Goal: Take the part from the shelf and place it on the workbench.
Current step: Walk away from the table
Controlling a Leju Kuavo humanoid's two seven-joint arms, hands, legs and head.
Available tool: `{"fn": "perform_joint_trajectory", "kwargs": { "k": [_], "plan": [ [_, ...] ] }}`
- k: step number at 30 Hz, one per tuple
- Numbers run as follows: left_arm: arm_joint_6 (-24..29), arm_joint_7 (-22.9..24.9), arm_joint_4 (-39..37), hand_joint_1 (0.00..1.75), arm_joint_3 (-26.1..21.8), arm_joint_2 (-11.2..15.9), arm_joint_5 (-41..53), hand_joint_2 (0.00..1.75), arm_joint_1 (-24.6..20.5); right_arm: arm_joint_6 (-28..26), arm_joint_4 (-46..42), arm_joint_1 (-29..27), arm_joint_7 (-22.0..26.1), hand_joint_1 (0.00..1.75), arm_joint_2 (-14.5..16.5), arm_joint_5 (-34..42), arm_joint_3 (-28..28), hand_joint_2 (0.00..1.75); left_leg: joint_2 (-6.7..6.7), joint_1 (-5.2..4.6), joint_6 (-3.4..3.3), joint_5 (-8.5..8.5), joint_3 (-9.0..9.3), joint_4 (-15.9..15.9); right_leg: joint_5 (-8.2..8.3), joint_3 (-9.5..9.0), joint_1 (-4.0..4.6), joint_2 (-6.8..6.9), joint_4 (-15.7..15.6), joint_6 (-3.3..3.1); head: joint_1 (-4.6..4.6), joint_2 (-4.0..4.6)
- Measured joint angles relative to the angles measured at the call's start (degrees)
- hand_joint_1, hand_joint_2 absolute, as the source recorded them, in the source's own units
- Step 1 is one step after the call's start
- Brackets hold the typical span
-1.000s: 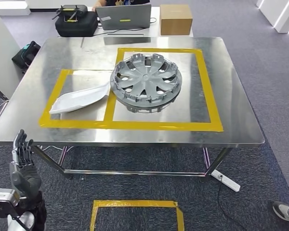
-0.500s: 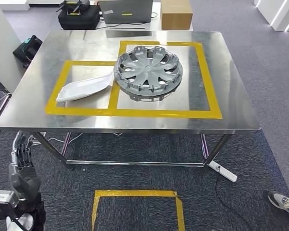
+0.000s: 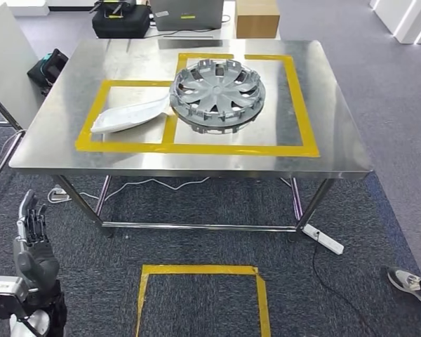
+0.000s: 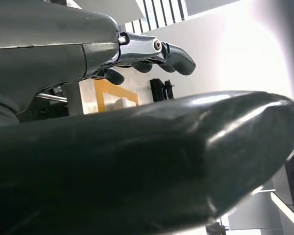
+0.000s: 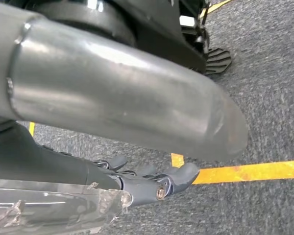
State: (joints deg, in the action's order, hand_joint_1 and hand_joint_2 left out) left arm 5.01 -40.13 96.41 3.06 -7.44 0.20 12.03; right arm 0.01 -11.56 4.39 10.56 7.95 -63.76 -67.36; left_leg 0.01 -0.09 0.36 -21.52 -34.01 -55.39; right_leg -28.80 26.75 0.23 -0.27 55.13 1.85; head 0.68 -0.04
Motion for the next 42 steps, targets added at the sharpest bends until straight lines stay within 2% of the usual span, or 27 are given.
{"fn": "perform_joint_trajectory", "kwargs": {
  "k": [2, 4, 5, 6, 7, 8, 9, 11, 13, 15, 17, 18, 20, 21, 22, 23, 24, 26, 28, 31, 32, 34, 36, 37, 38, 40, 42],
  "plan": [
    [0.05, 0.0, 0.0, 0.0, -0.01, 0.05, 0.02, 0.0, 0.11, 0.01, 0.03, -0.04, 0.0, 0.0, 0.15, -0.02, 0.01, 0.0, -0.07, 0.1, 0.72, -1.84, -0.91, -1.4, 0.98, 0.93, -0.2, 0.23, -0.13, -0.98, 0.12, 0.0],
    [0.09, 0.0, 0.0, 0.0, -0.02, 0.13, 0.05, 0.0, 0.17, 0.02, 0.03, -0.01, 0.05, 0.0, 0.22, -0.07, 0.02, 0.0, -0.09, 0.24, 1.34, -7.2, -2.94, -6.84, 2.22, 2.09, -0.32, 0.39, -0.16, -1.6, 0.37, 0.0],
    [0.09, 0.0, 0.0, 0.0, -0.01, 0.15, 0.11, 0.0, 0.19, 0.04, 0.02, -0.01, 0.07, 0.0, 0.22, -0.11, 0.02, 0.0, -0.09, 0.32, 1.57, -9.85, -4.08, -10.76, 2.84, 2.79, -0.32, 0.41, -0.11, -1.71, 0.45, 0.0],
    [0.09, 0.0, 0.0, 0.0, -0.01, 0.2, 0.18, 0.0, 0.21, 0.1, 0.02, -0.03, 0.08, 0.0, 0.22, -0.17, 0.03, 0.0, -0.09, 0.39, 1.75, -11.43, -4.84, -14.19, 3.43, 3.5, -0.32, 0.44, -0.04, -1.66, 0.49, 0.0],
    [0.09, 0.0, 0.0, 0.0, -0.01, 0.26, 0.25, 0.0, 0.23, 0.15, 0.02, -0.06, 0.08, 0.0, 0.22, -0.25, 0.04, 0.0, -0.09, 0.44, 1.86, -11.7, -4.88, -16.24, 4.0, 4.31, -0.32, 0.46, 0.06, -1.56, 0.47, 0.0],
    [0.09, 0.0, 0.0, 0.0, 0.0, 0.32, 0.32, 0.0, 0.24, 0.21, 0.03, -0.1, 0.08, 0.0, 0.24, -0.34, 0.06, 0.0, -0.08, 0.49, 1.91, -10.83, -3.98, -16.33, 4.49, 5.08, -0.35, 0.47, 0.18, -1.39, 0.49, 0.0],
    [0.09, 0.0, 0.0, 0.0, 0.0, 0.37, 0.34, 0.0, 0.23, 0.24, 0.03, -0.11, 0.07, 0.0, 0.26, -0.42, 0.08, 0.0, -0.08, 0.55, 1.9, -9.29, -2.06, -14.24, 4.91, 5.74, -0.39, 0.47, 0.34, -1.18, 0.49, 0.0],
    [0.09, 0.0, 0.0, 0.0, 0.0, 0.39, 0.38, 0.0, 0.16, 0.29, 0.04, -0.09, 0.07, 0.0, 0.31, -0.54, 0.16, 0.0, -0.1, 0.66, 1.85, -7.07, 3.61, -6.28, 5.52, 6.85, -0.41, 0.43, 0.94, -0.67, 0.52, 0.0],
    [0.09, 0.0, 0.0, 0.0, 0.0, 0.38, 0.42, 0.0, 0.08, 0.29, 0.03, -0.03, 0.07, 0.0, 0.32, -0.6, 0.33, 0.0, -0.25, 0.6, 1.36, -6.98, 7.07, -0.56, 6.18, 7.72, -0.28, 0.39, 1.59, -0.02, 0.54, 0.0],
    [0.09, 0.0, 0.0, 0.0, -0.01, 0.39, 0.42, 0.0, 0.14, 0.28, 0.02, -0.13, 0.05, 0.0, 0.31, -0.66, 0.49, 0.0, -0.33, 0.43, 0.42, -6.96, 6.92, 0.27, 7.0, 8.27, -0.25, 0.36, 1.73, 0.62, 0.52, 0.0],
    [0.09, 0.0, 0.0, 0.0, -0.05, 0.43, 0.4, 0.0, 0.16, 0.27, 0.03, -0.36, 0.01, 0.0, 0.31, -0.76, 0.54, 0.0, -0.18, 0.46, -0.7, -6.19, 6.05, 0.2, 5.9, 9.11, -0.42, 0.35, 2.68, 1.18, 0.44, 0.0],
    [0.09, 0.0, 0.0, 0.0, -0.07, 0.44, 0.39, 0.0, 0.16, 0.26, 0.03, -0.44, -0.01, 0.0, 0.31, -0.83, 0.56, 0.0, -0.1, 0.52, -1.22, -5.68, 5.54, 0.25, 3.93, 10.0, -0.47, 0.35, 4.67, 1.46, 0.34, 0.0],
    [0.09, 0.0, 0.0, 0.0, -0.09, 0.43, 0.37, 0.0, 0.22, 0.25, 0.04, -0.45, -0.06, 0.0, 0.34, -0.92, 0.61, 0.0, -0.04, 0.45, -1.75, -4.62, 4.24, 0.2, -1.49, 12.5, -0.5, 0.35, 12.02, 1.85, 0.14, 0.0],
    [0.09, 0.0, 0.0, 0.0, -0.09, 0.43, 0.37, 0.0, 0.25, 0.25, 0.04, -0.43, -0.06, 0.0, 0.36, -0.94, 0.66, 0.0, -0.04, 0.37, -1.82, -4.14, 3.55, 0.17, -3.38, 13.5, -0.5, 0.36, 15.86, 1.94, 0.1, 0.0],
    [0.1, 0.0, 0.0, 0.0, -0.09, 0.44, 0.37, 0.0, 0.28, 0.25, 0.04, -0.43, -0.07, 0.0, 0.38, -0.95, 0.71, 0.0, -0.03, 0.27, -1.85, -3.68, 2.87, 0.15, -4.0, 13.76, -0.49, 0.35, 18.35, 1.93, 0.11, 0.0],
    [0.13, 0.0, 0.0, 0.0, -0.09, 0.44, 0.37, 0.0, 0.31, 0.22, 0.04, -0.44, -0.06, 0.0, 0.4, -0.96, 0.76, 0.0, -0.04, 0.18, -1.82, -3.26, 2.26, 0.13, -3.29, 12.95, -0.46, 0.35, 18.7, 1.82, 0.12, 0.0],
    [0.16, 0.0, 0.0, 0.0, -0.1, 0.44, 0.37, 0.0, 0.34, 0.16, 0.04, -0.45, -0.05, 0.0, 0.4, -0.97, 0.8, 0.0, -0.04, 0.1, -1.75, -2.87, 1.73, 0.13, -1.73, 11.05, -0.41, 0.35, 16.86, 1.61, 0.13, 0.0],
    [0.22, 0.0, 0.0, 0.0, -0.11, 0.43, 0.36, 0.0, 0.37, 0.0, 0.04, -0.37, 0.0, 0.0, 0.4, -1.01, 0.88, 0.0, 0.07, -0.03, -1.47, -2.09, 1.01, 0.1, 0.68, 4.98, -0.12, 0.9, 8.49, 1.02, 0.12, 0.0],
    [0.17, -0.01, 0.01, 0.0, -0.12, 0.42, 0.34, 0.0, 0.41, -0.04, 0.04, -0.09, 0.03, 0.0, 0.4, -1.07, 0.95, 0.0, 0.4, -0.13, -1.01, -1.49, 0.75, 0.02, 0.38, 0.64, 0.31, 1.77, 1.68, 0.41, 0.15, 0.0],
    [0.03, -0.01, 0.04, 0.0, -0.11, 0.42, 0.34, 0.0, 0.47, 0.15, 0.04, 0.11, 0.03, 0.0, 0.4, -1.14, 0.98, 0.0, 1.05, 0.02, -0.02, -0.98, 0.61, 0.01, 0.37, 0.52, 0.53, 1.36, -0.11, -0.65, 0.03, 0.0],
    [0.02, -0.01, 0.05, 0.0, -0.11, 0.42, 0.36, 0.0, 0.47, 0.2, 0.04, 0.08, 0.02, 0.0, 0.4, -1.15, 0.98, 0.0, 1.01, 0.07, 0.36, -1.63, 0.28, -0.6, 0.75, 0.63, 0.43, 1.04, -0.2, -1.09, 0.11, 0.0],
    [0.03, -0.01, 0.08, 0.0, -0.11, 0.41, 0.37, 0.0, 0.5, 0.28, 0.04, 0.03, 0.04, 0.0, 0.39, -1.16, 0.97, 0.0, 0.6, 0.19, 1.0, -5.15, -1.61, -5.15, 1.56, 0.91, 0.21, 0.42, -0.32, -1.77, 0.37, 0.0],
    [0.04, -0.01, 0.09, 0.0, -0.11, 0.4, 0.34, 0.0, 0.58, 0.34, 0.04, -0.07, 0.05, 0.0, 0.38, -1.16, 0.97, 0.0, 0.39, 0.32, 1.4, -9.38, -4.64, -12.94, 2.09, 1.65, 0.21, -0.33, -0.19, -2.02, 0.51, 0.0],
    [0.05, -0.01, 0.09, 0.0, -0.11, 0.41, 0.33, 0.0, 0.64, 0.36, 0.04, -0.16, 0.05, 0.0, 0.38, -1.16, 0.98, 0.0, 0.36, 0.35, 1.5, -10.27, -5.58, -15.71, 2.28, 1.98, 0.21, -0.78, -0.11, -2.0, 0.52, 0.0],
    [0.05, -0.01, 0.09, 0.0, -0.11, 0.42, 0.32, 0.0, 0.68, 0.37, 0.04, -0.27, 0.04, 0.0, 0.38, -1.16, 0.97, 0.0, 0.32, 0.37, 1.53, -10.02, -5.65, -16.57, 2.45, 2.26, 0.21, -1.26, -0.04, -1.92, 0.52, 0.0],
    [0.07, -0.01, 0.09, 0.0, -0.11, 0.42, 0.3, 0.0, 0.72, 0.37, 0.04, -0.39, 0.04, 0.0, 0.38, -1.16, 0.97, 0.0, -0.14, 0.48, 1.39, -6.7, -2.61, -11.7, 2.67, 2.55, 0.19, -2.35, 0.09, -1.72, 0.53, 0.0],
    [0.08, -0.02, 0.09, 0.0, -0.1, 0.42, 0.29, 0.0, 0.73, 0.38, 0.04, -0.32, 0.04, 0.0, 0.39, -1.16, 0.98, 0.0, -2.31, 0.78, 1.16, -3.93, 1.77, -4.01, 2.75, 2.99, 0.25, -3.46, 0.34, -1.4, 0.5, 0.0]
  ]
}}
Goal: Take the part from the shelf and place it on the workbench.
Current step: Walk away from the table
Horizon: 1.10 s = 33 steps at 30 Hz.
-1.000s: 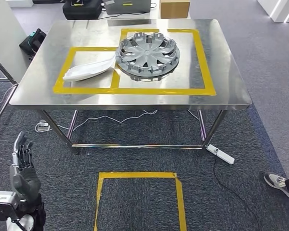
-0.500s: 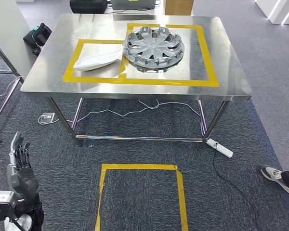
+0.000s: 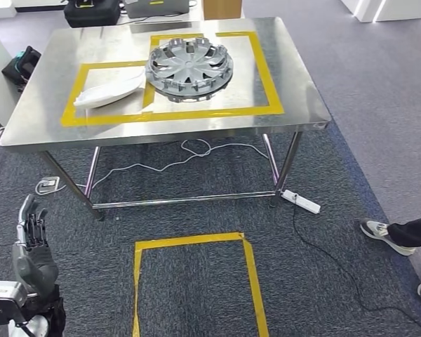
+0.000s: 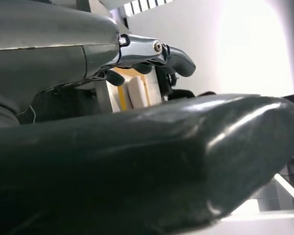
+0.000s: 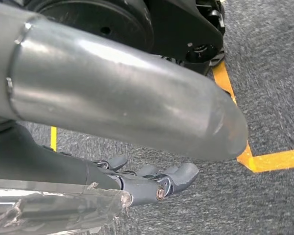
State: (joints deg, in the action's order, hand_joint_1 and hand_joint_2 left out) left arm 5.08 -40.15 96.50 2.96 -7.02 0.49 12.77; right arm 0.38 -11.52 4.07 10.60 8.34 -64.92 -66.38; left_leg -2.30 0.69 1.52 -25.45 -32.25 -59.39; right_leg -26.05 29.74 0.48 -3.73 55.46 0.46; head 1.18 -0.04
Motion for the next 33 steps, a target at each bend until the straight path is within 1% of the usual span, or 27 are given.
{"fn": "perform_joint_trajectory", "kwargs": {
  "k": [1, 2, 4, 6, 8, 9, 10, 11, 12, 13, 15, 16, 17, 19, 20, 21, 22, 24, 25, 26, 27, 28, 29, 30, 31, 32, 33],
  "plan": [
    [-0.01, 0.0, 0.0, 0.0, 0.01, -0.01, -0.01, 0.0, 0.04, 0.01, 0.0, 0.06, 0.01, 0.0, 0.0, 0.0, 0.0, 0.0, -0.92, 0.13, -0.13, 0.38, 1.27, 2.43, 0.09, 0.32, 0.02, -0.56, 0.22, 0.25, 0.0, 0.0],
    [-0.01, 0.01, 0.0, 0.0, 0.01, -0.01, -0.01, 0.0, 0.05, 0.01, 0.0, 0.11, 0.01, 0.0, -0.01, 0.0, 0.0, 0.0, -1.48, 0.19, -0.33, 0.19, 1.75, 3.53, 0.23, 0.75, 0.0, -1.1, 0.39, 0.57, 0.02, 0.0],
    [-0.02, 0.01, 0.0, 0.0, 0.01, -0.01, -0.01, 0.0, 0.05, 0.01, 0.0, 0.04, 0.02, 0.0, -0.03, 0.0, -0.01, 0.0, -0.62, 0.24, -0.92, 0.01, 1.57, 3.94, 0.43, 1.45, -0.1, -1.82, 0.65, 1.25, 0.05, 0.0],
    [-0.07, 0.01, 0.0, 0.0, -0.02, -0.04, -0.06, 0.0, 0.0, -0.01, 0.0, -0.1, -0.01, 0.0, -0.07, -0.03, -0.01, 0.0, 0.59, 0.35, -1.7, 0.1, 1.52, 4.17, -0.91, 2.82, -0.06, -0.08, 2.72, 1.91, -0.37, 0.0],
    [-0.11, 0.01, 0.0, 0.0, -0.05, -0.08, -0.19, 0.0, 0.11, -0.01, 0.0, -0.05, -0.03, 0.0, -0.08, -0.07, 0.0, 0.0, 1.96, 0.31, -2.2, 0.15, 1.5, 4.26, -4.39, 6.16, -0.12, 2.47, 9.61, 2.48, -0.85, 0.0],
    [-0.12, 0.01, 0.0, 0.0, -0.05, -0.09, -0.25, 0.0, 0.19, 0.01, 0.01, -0.01, -0.02, 0.0, -0.05, -0.07, 0.01, 0.0, 2.66, 0.24, -2.28, 0.16, 1.45, 4.25, -6.13, 8.19, -0.26, 3.01, 13.87, 2.69, -0.93, 0.0],
    [-0.14, 0.0, 0.0, 0.0, -0.05, -0.09, -0.3, 0.0, 0.23, 0.02, 0.01, -0.04, -0.03, 0.0, -0.03, -0.08, 0.01, 0.0, 3.35, 0.2, -2.3, 0.17, 1.44, 4.24, -7.12, 9.72, -0.39, 3.21, 17.14, 2.85, -0.92, 0.0],
    [-0.16, 0.01, 0.0, 0.0, -0.05, -0.09, -0.33, 0.0, 0.24, 0.03, 0.02, -0.11, -0.03, 0.0, -0.01, -0.09, 0.01, 0.0, 3.99, 0.19, -2.3, 0.17, 1.45, 4.23, -7.04, 10.27, -0.51, 3.32, 18.4, 2.99, -0.93, 0.0],
    [-0.2, 0.01, 0.0, 0.0, -0.05, -0.09, -0.36, 0.0, 0.24, 0.03, 0.02, -0.17, -0.04, 0.0, 0.0, -0.1, 0.01, 0.0, 4.6, 0.19, -2.29, 0.16, 1.51, 4.22, -5.8, 9.53, -0.61, 3.49, 17.05, 3.06, -0.92, 0.0],
    [-0.24, 0.01, 0.01, 0.0, -0.05, -0.1, -0.38, 0.0, 0.24, 0.03, 0.01, -0.21, -0.04, 0.0, -0.01, -0.11, 0.01, 0.0, 5.17, 0.21, -2.23, 0.13, 1.6, 4.21, -3.83, 7.69, -0.68, 3.9, 13.58, 3.1, -0.93, 0.0],
    [-0.31, 0.01, 0.05, 0.0, -0.06, -0.12, -0.41, 0.0, 0.27, 0.04, 0.01, -0.06, -0.03, 0.0, 0.0, -0.14, 0.01, 0.0, 6.15, -0.01, -1.88, -0.02, 1.81, 4.07, -0.56, 3.17, -0.62, 6.33, 5.06, 3.0, -1.0, 0.0],
    [-0.34, 0.0, 0.09, 0.0, -0.06, -0.12, -0.41, 0.0, 0.28, 0.06, 0.01, 0.07, -0.02, 0.0, 0.01, -0.16, 0.02, 0.0, 6.59, -0.22, -1.61, -0.06, 1.85, 3.98, 0.15, 1.85, -0.55, 7.21, 2.5, 2.77, -0.97, 0.0],
    [-0.37, 0.0, 0.13, 0.0, -0.07, -0.12, -0.4, 0.0, 0.3, 0.07, 0.01, 0.15, -0.01, 0.0, 0.01, -0.18, 0.02, 0.0, 7.02, -0.43, -1.33, -0.06, 1.86, 3.91, 0.28, 1.36, -0.45, 7.7, 1.4, 2.5, -0.95, 0.0],
    [-0.39, 0.0, 0.18, 0.0, -0.07, -0.14, -0.37, 0.0, 0.3, 0.09, 0.0, 0.13, 0.0, 0.0, 0.01, -0.2, 0.02, 0.0, 8.07, -0.51, -0.77, -0.05, 1.89, 3.89, 0.42, 1.77, -0.34, 6.52, 1.48, 1.7, -0.88, 0.0],
    [-0.38, 0.0, 0.22, 0.0, -0.07, -0.15, -0.35, 0.0, 0.3, 0.09, 0.0, 0.06, 0.01, 0.0, 0.01, -0.21, 0.02, 0.0, 8.01, -0.4, -0.45, -0.41, 1.85, 3.65, 0.57, 1.94, -0.37, 5.92, 1.49, 1.3, -0.88, 0.0],
    [-0.38, 0.0, 0.28, 0.0, -0.07, -0.17, -0.34, 0.0, 0.3, 0.11, 0.0, 0.03, 0.01, 0.0, 0.01, -0.22, 0.02, 0.0, 7.29, -0.28, -0.14, -1.38, 1.47, 2.62, 0.75, 2.08, -0.45, 5.33, 1.45, 0.88, -0.82, 0.0],
    [-0.49, 0.01, 0.34, 0.0, -0.05, -0.19, -0.38, 0.0, 0.36, 0.14, 0.0, 0.05, 0.01, 0.0, 0.0, -0.25, 0.02, 0.0, 6.1, -0.18, 0.12, -3.02, 0.53, 0.36, 0.98, 2.18, -0.55, 4.73, 1.37, 0.49, -0.7, 0.0],
    [-1.0, 0.01, 0.39, 0.0, -0.04, -0.19, -0.58, 0.0, 0.59, 0.25, 0.0, 0.13, 0.0, 0.0, 0.0, -0.3, 0.02, 0.0, 3.53, -0.12, 0.28, -7.2, -2.98, -7.34, 1.34, 2.67, -0.62, 3.48, 1.36, 0.02, -0.47, 0.0],
    [-1.39, 0.0, 0.39, 0.0, -0.04, -0.19, -0.75, 0.0, 0.72, 0.31, 0.0, 0.12, -0.01, 0.0, -0.01, -0.34, 0.02, 0.0, 2.94, -0.14, 0.25, -8.56, -4.69, -10.92, 1.5, 2.9, -0.6, 2.76, 1.37, -0.07, -0.43, 0.0],
    [-1.76, 0.0, 0.39, 0.0, -0.05, -0.19, -0.9, 0.0, 0.8, 0.36, 0.0, 0.05, -0.01, 0.0, -0.01, -0.39, 0.02, 0.0, 2.66, -0.16, 0.16, -8.82, -5.63, -12.87, 1.62, 3.07, -0.58, 2.02, 1.37, -0.06, -0.41, 0.0],
    [-2.1, -0.01, 0.39, 0.0, -0.05, -0.2, -1.02, 0.0, 0.82, 0.39, 0.0, -0.03, -0.02, 0.0, -0.01, -0.46, 0.02, 0.0, 2.51, -0.17, 0.03, -7.93, -5.53, -12.64, 1.74, 3.16, -0.57, 1.27, 1.38, 0.04, -0.42, 0.0],
    [-2.32, -0.01, 0.39, 0.0, -0.05, -0.21, -0.99, 0.0, 0.83, 0.4, 0.0, -0.09, -0.02, 0.0, -0.02, -0.52, 0.02, 0.0, 2.28, -0.16, -0.14, -6.12, -4.34, -10.24, 1.85, 3.18, -0.59, 0.5, 1.38, 0.18, -0.42, 0.0],
    [-2.37, -0.01, 0.39, 0.0, -0.05, -0.24, -0.81, 0.0, 0.83, 0.4, 0.0, -0.11, -0.01, 0.0, -0.02, -0.57, 0.02, 0.0, 1.56, -0.1, -0.3, -3.98, -2.47, -6.5, 1.97, 3.2, -0.62, -0.25, 1.39, 0.36, -0.4, 0.0],
    [-2.31, -0.01, 0.4, 0.0, -0.07, -0.27, -0.61, 0.0, 0.84, 0.4, 0.0, -0.07, -0.01, 0.0, -0.02, -0.62, 0.02, 0.0, 0.32, 0.01, -0.46, -2.32, -0.54, -2.49, 2.05, 3.32, -0.54, -0.98, 1.54, 0.6, -0.39, 0.0],
    [-2.19, 0.01, 0.4, 0.0, -0.07, -0.34, -0.41, 0.0, 0.85, 0.4, 0.0, 0.0, 0.0, 0.0, -0.03, -0.64, 0.02, 0.0, -0.73, 0.13, -0.58, -1.33, 0.88, 0.59, 2.14, 3.57, -0.47, -1.62, 1.69, 0.85, -0.41, 0.0],
    [-2.08, 0.01, 0.4, 0.0, -0.08, -0.44, -0.28, 0.0, 0.89, 0.4, 0.0, 0.03, 0.0, 0.0, -0.04, -0.66, 0.02, 0.0, -1.57, 0.2, -0.73, -1.03, 1.63, 2.39, 2.25, 3.87, -0.44, -2.2, 1.79, 1.15, -0.39, 0.0],
    [-2.04, 0.01, 0.41, 0.0, -0.08, -0.52, -0.26, 0.0, 0.92, 0.4, 0.0, -0.02, 0.0, 0.0, -0.05, -0.68, 0.02, 0.0, -1.75, 0.17, -0.93, -1.14, 1.79, 3.02, 2.39, 4.2, -0.44, -2.74, 1.82, 1.48, -0.39, 0.0]
  ]
}}
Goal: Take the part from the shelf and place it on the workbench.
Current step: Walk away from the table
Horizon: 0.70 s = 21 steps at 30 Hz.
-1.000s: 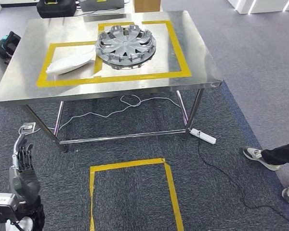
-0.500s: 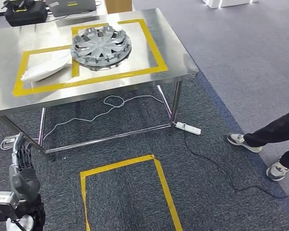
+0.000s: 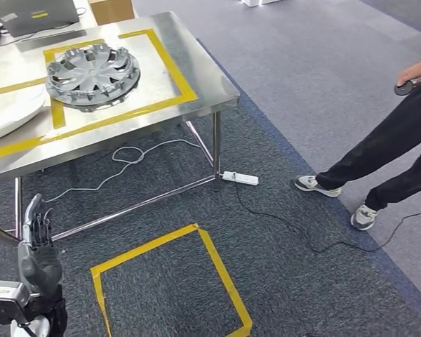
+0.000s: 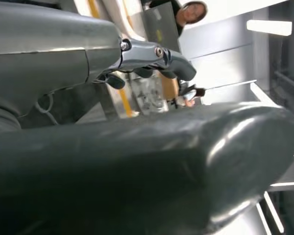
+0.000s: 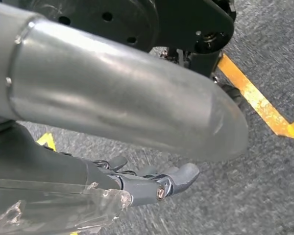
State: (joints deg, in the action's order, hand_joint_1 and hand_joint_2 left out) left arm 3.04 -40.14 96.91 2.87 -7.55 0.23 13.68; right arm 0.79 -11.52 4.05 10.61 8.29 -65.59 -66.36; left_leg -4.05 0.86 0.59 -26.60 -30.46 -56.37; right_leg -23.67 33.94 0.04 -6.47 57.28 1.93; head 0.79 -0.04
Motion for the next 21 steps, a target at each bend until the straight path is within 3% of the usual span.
{"fn": "perform_joint_trajectory", "kwargs": {
  "k": [2, 3, 4, 6, 8, 9, 11, 13, 15, 17, 19, 21],
  "plan": [
    [0.0, -0.01, 0.01, 0.0, -0.04, -0.15, 0.01, 0.0, 0.0, 0.01, 0.0, -0.29, -0.02, 0.0, -0.08, -0.03, 0.0, 0.0, 1.11, 0.03, -0.64, 0.16, -0.1, 0.12, 0.14, 0.62, -0.18, -0.43, 0.0, 0.62, 0.04, 0.0],
    [0.0, -0.01, 0.01, 0.0, -0.07, -0.25, 0.02, 0.0, 0.0, 0.01, 0.0, -0.4, -0.03, 0.0, -0.13, -0.06, 0.0, 0.0, 1.73, 0.07, -1.03, 0.29, -0.08, 0.2, -0.48, 1.16, -0.16, 0.59, 0.83, 0.91, -0.16, 0.0],
    [-0.01, -0.01, 0.02, 0.0, -0.1, -0.36, 0.04, 0.0, 0.04, 0.02, 0.0, -0.39, -0.05, 0.0, -0.17, -0.08, 0.0, 0.0, 2.45, 0.14, -1.36, 0.4, -0.07, 0.29, -1.85, 2.16, -0.12, 2.09, 2.88, 1.2, -0.36, 0.0],
    [-0.08, -0.01, 0.03, 0.0, -0.16, -0.51, 0.08, 0.0, 0.21, 0.1, 0.0, -0.17, -0.07, 0.0, -0.21, -0.13, 0.02, 0.0, 3.93, -0.02, -1.75, 0.39, -0.12, 0.29, -6.05, 5.42, -0.17, 5.21, 10.29, 1.73, -0.76, 0.0],
    [-0.27, -0.01, 0.03, 0.0, -0.21, -0.54, 0.08, 0.0, 0.29, 0.19, 0.0, -0.08, -0.07, 0.0, -0.21, -0.15, 0.04, 0.0, 5.45, -0.16, -1.82, 0.35, -0.11, 0.27, -8.56, 8.07, -0.38, 6.01, 16.61, 2.06, -0.77, 0.0],
    [-0.3, -0.01, 0.03, 0.0, -0.23, -0.55, 0.16, 0.0, 0.29, 0.21, 0.0, -0.13, -0.07, 0.0, -0.21, -0.16, 0.03, 0.0, 6.16, -0.19, -1.8, 0.3, -0.06, 0.26, -8.23, 7.92, -0.43, 6.16, 16.83, 2.12, -0.78, 0.0],
    [-0.2, -0.01, 0.03, 0.0, -0.27, -0.62, 0.39, 0.0, 0.28, 0.23, 0.0, -0.21, -0.07, 0.0, -0.21, -0.17, 0.03, 0.0, 7.43, -0.2, -1.6, 0.12, 0.2, 0.24, -4.98, 4.16, -0.46, 7.07, 10.58, 2.0, -0.8, 0.0],
    [-0.1, -0.01, 0.06, 0.0, -0.33, -0.71, 0.78, 0.0, 0.28, 0.27, 0.0, -0.03, -0.05, 0.0, -0.2, -0.17, 0.04, 0.0, 8.49, -0.51, -1.12, -0.2, 0.5, 0.14, -2.39, -0.15, -0.24, 9.2, 2.95, 1.51, -0.78, 0.0],
    [0.39, -0.01, 0.05, 0.0, -0.36, -0.76, 2.12, 0.0, 0.25, 0.38, 0.0, 0.08, -0.07, 0.0, -0.19, -0.21, 0.04, 0.0, 9.35, -0.82, -0.56, -0.33, 0.62, 0.05, -1.87, -1.38, 0.01, 9.82, 0.55, 0.78, -0.66, 0.0],
    [1.63, -0.01, -0.19, 0.0, -0.33, -0.72, 4.62, 0.0, 0.17, 0.55, 0.0, -0.03, -0.12, 0.0, -0.19, -0.26, 0.04, 0.0, 9.94, -0.69, 0.02, -0.42, 0.68, 0.05, -1.58, -1.11, -0.01, 8.54, 0.6, -0.02, -0.56, 0.0],
    [2.86, 0.03, -0.74, 0.0, -0.32, -0.51, 6.6, 0.0, 0.02, 0.67, 0.0, -0.08, -0.17, 0.0, -0.19, -0.34, 0.03, 0.0, 8.31, -0.43, 0.62, -1.93, 0.0, -1.66, -1.26, -0.98, -0.22, 7.36, 0.36, -0.72, -0.42, 0.0],
    [3.96, 0.22, -2.83, 0.0, -0.46, -0.18, 7.19, 0.0, -0.54, 0.76, 0.0, 0.09, -0.19, 0.0, -0.19, -0.51, 0.05, 0.0, 5.67, -0.3, 0.96, -5.43, -2.89, -7.85, -1.03, -0.82, -0.38, 6.16, 0.22, -1.17, -0.21, 0.0]
  ]
}}
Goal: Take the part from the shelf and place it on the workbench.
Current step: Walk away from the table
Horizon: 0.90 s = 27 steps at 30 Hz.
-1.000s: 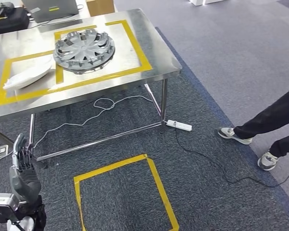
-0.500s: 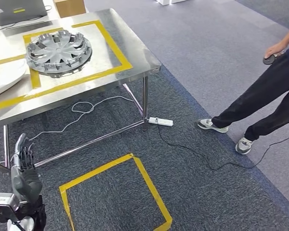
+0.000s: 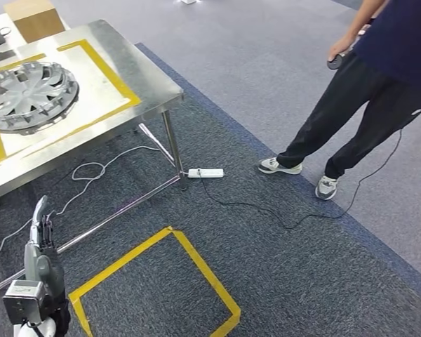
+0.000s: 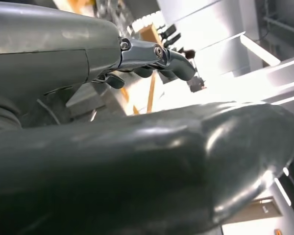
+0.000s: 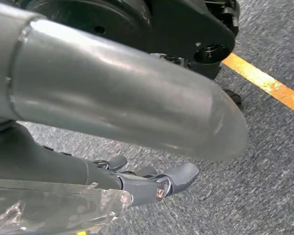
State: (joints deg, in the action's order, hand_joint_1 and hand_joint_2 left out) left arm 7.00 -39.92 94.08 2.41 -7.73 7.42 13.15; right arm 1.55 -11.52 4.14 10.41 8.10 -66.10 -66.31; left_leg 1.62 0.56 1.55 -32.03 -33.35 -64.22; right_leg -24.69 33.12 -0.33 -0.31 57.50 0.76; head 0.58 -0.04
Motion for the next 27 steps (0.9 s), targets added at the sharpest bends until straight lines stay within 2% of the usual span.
{"fn": "perform_joint_trajectory", "kwargs": {
  "k": [1, 2, 3, 4, 5, 6, 7, 8, 9, 10, 11, 12, 13, 15, 16, 17, 18, 19, 20, 21, 23, 24, 26, 27],
  "plan": [
    [0.54, 0.1, -2.22, 0.0, -0.32, 0.11, -0.16, 0.0, -0.58, 0.04, 0.0, 0.11, -0.03, 0.0, 0.0, -0.13, 0.03, 0.0, -0.71, 0.0, 0.06, -1.65, -1.96, -3.93, 0.07, 0.13, -0.01, -0.67, 0.0, -0.13, 0.05, 0.0],
    [0.95, 0.15, -5.4, 0.0, -0.93, 0.21, -0.52, 0.0, -1.43, 0.09, 0.0, 0.18, -0.08, 0.0, 0.0, -0.27, 0.08, 0.0, -1.08, -0.01, 0.08, -2.44, -3.53, -6.9, 0.14, 0.23, 0.0, -1.38, 0.0, -0.2, 0.07, 0.0],
    [1.2, 0.16, -9.02, 0.0, -1.73, 0.26, -0.89, 0.0, -2.4, 0.1, 0.0, 0.2, -0.16, 0.0, 0.01, -0.4, 0.16, 0.0, -1.28, 0.0, 0.05, -2.16, -4.29, -8.09, 0.22, 0.31, 0.0, -2.14, 0.02, -0.21, 0.07, 0.0],
    [1.43, 0.15, -12.64, 0.0, -2.59, 0.28, -1.03, 0.0, -3.48, 0.11, 0.0, 0.18, -0.25, 0.0, 0.01, -0.53, 0.24, 0.0, -1.47, 0.01, -0.04, -0.75, -3.98, -7.05, 0.31, 0.36, -0.01, -2.93, 0.04, -0.14, 0.08, 0.0],
    [1.83, 0.14, -16.56, 0.0, -3.38, 0.32, -0.73, 0.0, -4.64, 0.11, 0.0, 0.16, -0.33, 0.0, 0.01, -0.62, 0.33, 0.0, -1.9, 0.04, -0.16, 1.36, -2.66, -4.05, 0.41, 0.39, -0.05, -3.73, 0.07, -0.01, 0.1, 0.0],
    [2.39, 0.13, -20.31, 0.0, -4.02, 0.41, -0.11, 0.0, -5.82, 0.11, 0.01, 0.17, -0.38, 0.0, 0.02, -0.69, 0.4, 0.0, -3.08, 0.15, -0.28, 3.32, -0.89, -0.18, 0.52, 0.47, -0.07, -4.47, 0.13, 0.19, 0.14, 0.0],
    [3.02, 0.11, -23.82, 0.0, -4.54, 0.51, 0.54, 0.44, -6.95, 0.1, 0.01, 0.26, -0.42, 0.0, 0.03, -0.74, 0.44, 0.0, -4.27, 0.31, -0.38, 4.7, 0.73, 3.47, 0.59, 0.68, -0.01, -5.22, 0.34, 0.44, 0.16, 0.0],
    [3.57, 0.1, -27.22, 0.0, -4.96, 0.6, 1.1, 0.87, -7.89, 0.1, 0.01, 0.38, -0.45, 0.0, 0.04, -0.78, 0.49, 0.0, -5.22, 0.42, -0.47, 5.37, 1.78, 5.92, 0.7, 0.97, 0.03, -5.88, 0.46, 0.73, 0.17, 0.0],
    [4.09, 0.08, -29.86, 0.0, -5.29, 0.66, 1.54, 1.31, -8.63, 0.09, 0.01, 0.45, -0.46, 0.0, 0.05, -0.8, 0.53, 0.0, -5.74, 0.45, -0.62, 5.42, 2.2, 7.06, 0.85, 1.28, 0.03, -6.51, 0.47, 1.06, 0.2, 0.0],
    [4.85, 0.06, -32.1, 0.0, -5.55, 0.66, 2.03, 1.75, -9.26, 0.08, 0.0, 0.42, -0.5, 0.0, 0.05, -0.83, 0.59, 0.0, -5.34, 0.39, -0.85, 5.39, 2.21, 7.28, 1.04, 1.59, -0.01, -7.12, 0.38, 1.43, 0.2, 0.0],
    [5.83, 0.04, -34.27, 0.0, -5.73, 0.59, 2.59, 1.75, -9.95, 0.07, 0.0, 0.29, -0.55, 0.0, 0.04, -0.87, 0.66, 0.0, -4.72, 0.38, -1.18, 5.52, 2.15, 7.27, 1.24, 1.87, -0.13, -7.57, 0.2, 1.77, 0.23, 0.0],
    [7.09, 0.03, -36.43, 0.0, -5.98, 0.57, 3.18, 1.75, -10.91, 0.05, 0.01, 0.09, -0.6, 0.0, 0.03, -0.97, 0.73, 0.0, -4.17, 0.41, -1.58, 5.67, 2.16, 7.35, 1.1, 2.2, -0.1, -7.01, 0.44, 2.07, 0.12, 0.0],
    [8.25, 0.05, -39.37, 0.0, -6.32, 0.56, 3.7, 1.75, -12.05, 0.03, 0.01, -0.02, -0.64, 0.0, 0.02, -1.09, 0.8, 0.0, -3.58, 0.46, -1.99, 5.8, 2.18, 7.44, 0.38, 2.91, -0.01, -5.71, 1.58, 2.33, -0.15, 0.0],
    [9.46, 0.54, -46.29, 0.0, -7.22, 0.71, 4.41, 1.75, -14.39, 0.05, 0.02, 0.11, -0.67, 0.0, 0.01, -1.36, 0.95, 0.0, -2.21, 0.33, -2.57, 5.84, 2.19, 7.53, -3.1, 6.01, 0.19, -1.96, 7.94, 2.67, -0.66, 0.0],
    [9.54, 0.97, -50.35, 0.0, -7.65, 0.8, 4.71, 1.75, -15.21, 0.09, 0.02, 0.28, -0.67, 0.0, 0.03, -1.48, 1.07, 0.0, -1.36, 0.17, -2.74, 5.79, 2.18, 7.51, -5.08, 8.11, 0.16, -0.83, 12.27, 2.8, -0.78, 0.0],
    [9.51, 1.39, -53.8, 0.0, -7.99, 0.88, 4.94, 1.75, -15.81, 0.12, 0.02, 0.4, -0.67, 0.0, 0.04, -1.58, 1.17, 0.0, -0.47, 0.05, -2.79, 5.73, 2.2, 7.5, -6.42, 9.84, 0.13, -0.29, 15.84, 2.89, -0.76, 0.0],
    [9.45, 1.75, -56.95, 0.0, -8.23, 0.93, 5.09, 1.75, -16.27, 0.15, 0.02, 0.42, -0.68, 0.0, 0.05, -1.66, 1.26, 0.0, 0.34, -0.02, -2.83, 5.66, 2.22, 7.49, -6.66, 10.58, 0.11, -0.09, 17.51, 2.92, -0.76, 0.0],
    [9.33, 2.15, -59.56, 0.0, -8.47, 0.95, 5.19, 1.75, -16.75, 0.14, 0.02, 0.36, -0.69, 0.0, 0.06, -1.72, 1.33, 0.0, 1.05, -0.05, -2.81, 5.58, 2.28, 7.48, -5.8, 10.07, 0.11, 0.03, 16.74, 2.88, -0.78, 0.0],
    [9.39, 2.95, -61.78, 0.0, -8.68, 0.98, 5.36, 1.75, -17.35, 0.13, 0.02, 0.3, -0.73, 0.0, 0.05, -1.76, 1.34, 0.0, 1.67, -0.06, -2.73, 5.47, 2.4, 7.48, -4.08, 8.25, 0.12, 0.36, 13.56, 2.78, -0.78, 0.0],
    [9.63, 4.38, -63.87, 0.0, -8.89, 1.03, 5.59, 1.75, -17.96, 0.1, 0.02, 0.3, -0.78, 0.0, 0.05, -1.8, 1.36, 0.0, 2.22, -0.1, -2.57, 5.33, 2.59, 7.48, -2.23, 5.73, 0.18, 1.28, 9.19, 2.63, -0.8, 0.0],
    [10.3, 9.05, -67.82, 0.0, -9.34, 1.19, 5.99, 1.75, -18.88, 0.08, 0.02, 0.54, -0.88, 0.0, 0.07, -1.87, 1.39, 0.0, 3.28, -0.41, -2.02, 4.91, 2.97, 7.41, -0.09, 1.6, 0.42, 2.93, 2.33, 2.03, -0.71, 0.0],
    [10.52, 11.64, -69.57, 0.0, -9.62, 1.25, 5.93, 1.75, -19.04, 0.05, 0.03, 0.65, -0.92, 0.0, 0.08, -1.87, 1.41, 0.0, 3.77, -0.55, -1.75, 4.79, 3.15, 7.43, 0.1, 0.83, 0.57, 3.23, 1.04, 1.69, -0.66, 0.0],
    [10.9, 16.12, -72.53, 0.0, -10.34, 1.21, 5.45, 1.75, -18.99, -0.03, 0.03, 0.67, -1.02, 0.0, 0.09, -1.86, 1.43, 0.0, 4.73, -0.59, -1.21, 4.7, 3.45, 7.62, 0.14, 0.91, 0.74, 2.16, 0.78, 0.94, -0.57, 0.0],
    [11.19, 17.57, -73.64, 0.0, -10.68, 1.17, 5.26, 1.75, -18.86, -0.08, 0.03, 0.58, -1.09, 0.0, 0.1, -1.85, 1.43, 0.0, 4.44, -0.48, -0.91, 4.46, 3.54, 7.53, 0.24, 0.92, 0.67, 1.58, 0.61, 0.63, -0.54, 0.0]
  ]
}}
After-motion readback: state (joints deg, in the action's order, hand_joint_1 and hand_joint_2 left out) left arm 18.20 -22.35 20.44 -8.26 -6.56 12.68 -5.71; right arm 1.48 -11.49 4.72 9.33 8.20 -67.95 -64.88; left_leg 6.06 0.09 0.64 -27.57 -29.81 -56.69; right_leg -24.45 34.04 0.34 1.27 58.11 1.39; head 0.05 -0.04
